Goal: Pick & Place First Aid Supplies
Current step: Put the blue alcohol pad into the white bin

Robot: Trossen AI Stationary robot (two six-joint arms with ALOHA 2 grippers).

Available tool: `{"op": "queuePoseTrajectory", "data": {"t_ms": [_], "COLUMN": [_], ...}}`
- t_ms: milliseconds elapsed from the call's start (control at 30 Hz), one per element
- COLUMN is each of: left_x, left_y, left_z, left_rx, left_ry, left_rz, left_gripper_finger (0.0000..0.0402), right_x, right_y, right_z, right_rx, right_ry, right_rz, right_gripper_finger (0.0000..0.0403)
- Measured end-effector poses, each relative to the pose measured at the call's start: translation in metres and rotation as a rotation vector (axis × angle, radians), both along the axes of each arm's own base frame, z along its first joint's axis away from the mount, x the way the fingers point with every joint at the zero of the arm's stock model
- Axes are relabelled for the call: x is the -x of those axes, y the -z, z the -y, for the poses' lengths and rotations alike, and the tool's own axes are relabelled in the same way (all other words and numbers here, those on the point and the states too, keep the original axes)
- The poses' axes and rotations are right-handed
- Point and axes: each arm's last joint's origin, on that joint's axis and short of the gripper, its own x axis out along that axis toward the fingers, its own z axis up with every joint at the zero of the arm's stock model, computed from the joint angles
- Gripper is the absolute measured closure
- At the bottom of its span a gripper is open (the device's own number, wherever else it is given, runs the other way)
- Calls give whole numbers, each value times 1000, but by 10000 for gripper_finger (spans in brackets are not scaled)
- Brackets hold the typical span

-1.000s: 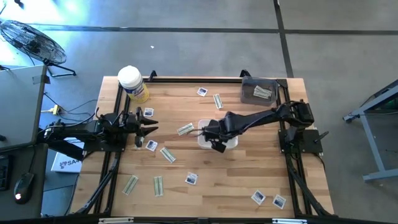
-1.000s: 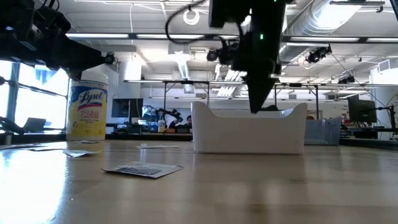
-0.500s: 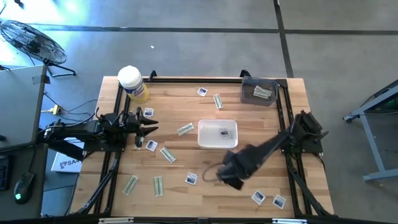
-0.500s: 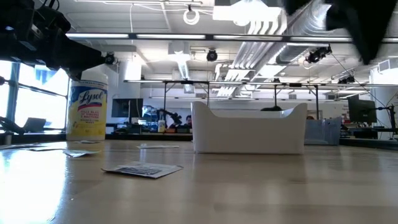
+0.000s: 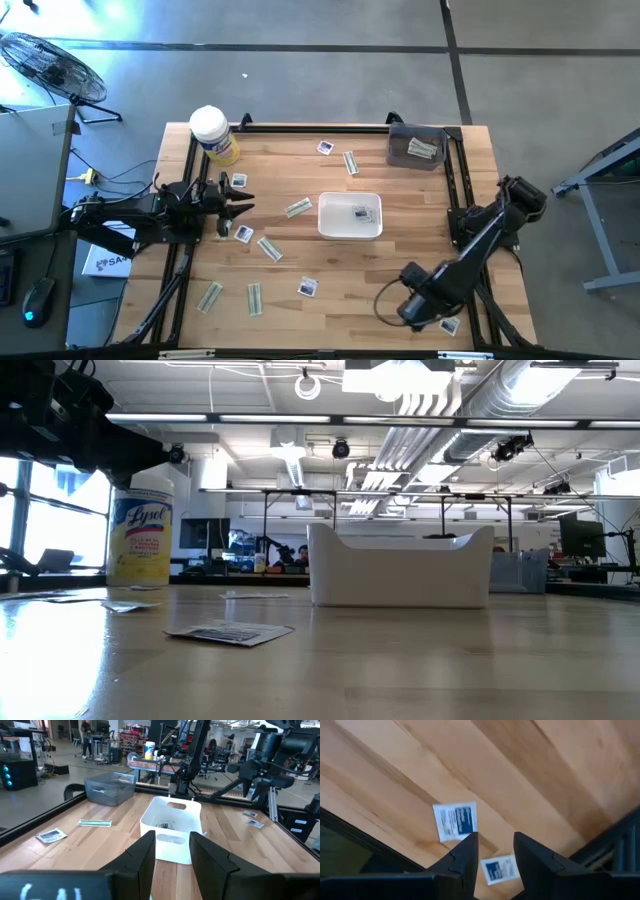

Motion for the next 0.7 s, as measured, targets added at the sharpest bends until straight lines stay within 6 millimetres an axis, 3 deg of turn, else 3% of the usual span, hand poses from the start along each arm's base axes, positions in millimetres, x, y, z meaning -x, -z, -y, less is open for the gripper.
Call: {"op": "queuePoseTrajectory", "data": {"t_ms": [267,533,700], "left_x": [0,0,0], "left_y": [0,0,0], "left_z": [0,0,0], "left_rx": [0,0,0], "left_ry": [0,-1,-2], "left_rz": [0,0,1], "left_gripper_finger": [283,283,283], "right_x": [26,28,24], "right_y": [24,65,75], "right_z": [-11,-11,-12], "right_rx": [11,-114,-175], "right_ry": [86,87,59], "right_rz": [-34,40,114], "right_gripper_finger": [275,268,275]}}
